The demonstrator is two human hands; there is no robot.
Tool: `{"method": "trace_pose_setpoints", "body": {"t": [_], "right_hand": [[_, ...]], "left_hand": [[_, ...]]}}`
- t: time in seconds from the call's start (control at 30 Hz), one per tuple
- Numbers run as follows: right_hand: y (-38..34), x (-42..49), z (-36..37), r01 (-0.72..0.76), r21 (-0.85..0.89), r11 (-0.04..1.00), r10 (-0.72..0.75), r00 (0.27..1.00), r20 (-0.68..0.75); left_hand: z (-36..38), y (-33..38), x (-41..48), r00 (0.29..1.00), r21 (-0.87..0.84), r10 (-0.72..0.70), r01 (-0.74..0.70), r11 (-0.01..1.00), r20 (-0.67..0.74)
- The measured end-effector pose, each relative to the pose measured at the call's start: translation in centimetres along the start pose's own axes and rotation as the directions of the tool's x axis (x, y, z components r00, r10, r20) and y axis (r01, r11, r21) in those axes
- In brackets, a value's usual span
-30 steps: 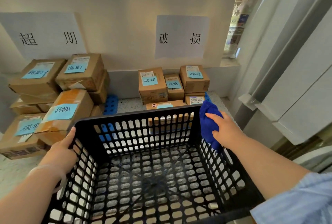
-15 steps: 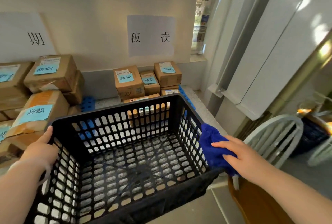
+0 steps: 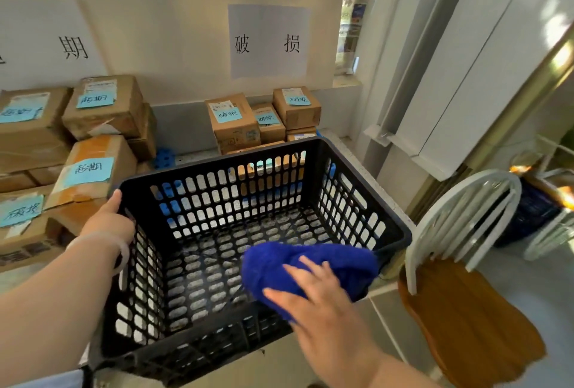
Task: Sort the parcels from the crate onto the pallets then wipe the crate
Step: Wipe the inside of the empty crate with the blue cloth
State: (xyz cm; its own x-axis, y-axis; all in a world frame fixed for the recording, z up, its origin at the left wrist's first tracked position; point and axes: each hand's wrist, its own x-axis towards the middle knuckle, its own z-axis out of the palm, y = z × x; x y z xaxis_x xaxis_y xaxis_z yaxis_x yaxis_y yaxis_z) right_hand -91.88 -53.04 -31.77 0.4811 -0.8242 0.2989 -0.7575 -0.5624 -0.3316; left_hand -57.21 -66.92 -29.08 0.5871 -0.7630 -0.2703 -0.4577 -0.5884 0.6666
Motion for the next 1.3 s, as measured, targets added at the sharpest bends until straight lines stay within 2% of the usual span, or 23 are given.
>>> {"method": "trace_pose_setpoints", "body": {"t": [0.1,0.17,0.23,0.3,0.4,0.5,0.6,0.73,0.83,0.9,0.97,1.03,1.13,1.23,1.3], "right_hand": [[-4.2,1.1,2.6,0.113,-0.024,0.993,-0.114,0.993,-0.033],[-4.2,1.0,2.7,0.155,-0.130,0.979,-0.157,0.988,-0.003],[-3.0,0.6,2.2,0.216,-0.290,0.932,-0.198,0.976,0.092],[-2.3,0.6,1.8,0.236,-0.325,0.916,-0.190,0.967,0.168],[-2.0,1.2,2.1,0.235,-0.305,0.923,-0.192,0.967,0.165],[-2.2,1.6,2.5,0.204,-0.303,0.931,-0.181,0.978,0.105],[-3.8,1.5,3.2,0.155,-0.255,0.954,-0.145,0.988,0.057],[-8.0,2.1,5.8,0.261,-0.237,0.936,-0.251,0.965,0.071],[-12.3,3.1,8.0,0.342,-0.237,0.909,-0.321,0.939,0.124],[-13.4,3.7,8.2,0.357,-0.224,0.907,-0.336,0.933,0.128],[-12.4,3.8,7.4,0.388,-0.198,0.900,-0.372,0.921,0.115],[-9.9,3.4,6.4,0.369,-0.202,0.907,-0.363,0.929,0.067],[-5.3,2.4,4.7,0.281,-0.243,0.929,-0.309,0.947,-0.085],[-0.4,0.8,2.3,0.176,-0.307,0.935,-0.232,0.960,-0.158],[2.4,-0.3,0.5,0.065,-0.329,0.942,-0.125,0.978,-0.166]], "left_hand": [[-0.3,-0.2,-0.2,0.999,-0.045,0.024,-0.023,0.999,0.021],[-0.8,-0.2,-0.8,0.997,-0.068,0.050,-0.047,0.997,0.055],[-1.4,-0.5,-1.9,0.989,-0.022,0.091,-0.089,0.996,0.116],[-2.0,-1.9,-3.8,0.967,0.000,0.168,-0.171,0.985,0.193],[-2.6,-5.8,-7.7,0.920,-0.160,0.317,-0.286,0.945,0.232],[-2.3,-8.8,-12.0,0.926,-0.369,0.317,-0.227,0.901,0.204],[-1.3,-10.8,-14.1,0.929,-0.493,0.291,-0.147,0.858,0.229],[-0.2,-10.9,-13.7,0.974,-0.614,0.137,0.004,0.789,0.183],[-0.8,-9.0,-14.9,0.978,-0.753,0.086,0.089,0.652,0.190],[-0.5,-8.3,-15.2,0.976,-0.777,0.086,0.106,0.620,0.202],[-0.3,-8.5,-15.4,0.973,-0.761,0.100,0.095,0.642,0.207],[-0.5,-9.2,-15.2,0.968,-0.717,0.116,0.083,0.692,0.224],[-0.4,-9.9,-14.1,0.968,-0.638,0.107,0.065,0.767,0.227],[-0.5,-9.2,-14.1,0.964,-0.609,0.131,0.040,0.792,0.233],[-0.3,-9.0,-14.0,0.971,-0.626,0.129,0.027,0.780,0.203]]}}
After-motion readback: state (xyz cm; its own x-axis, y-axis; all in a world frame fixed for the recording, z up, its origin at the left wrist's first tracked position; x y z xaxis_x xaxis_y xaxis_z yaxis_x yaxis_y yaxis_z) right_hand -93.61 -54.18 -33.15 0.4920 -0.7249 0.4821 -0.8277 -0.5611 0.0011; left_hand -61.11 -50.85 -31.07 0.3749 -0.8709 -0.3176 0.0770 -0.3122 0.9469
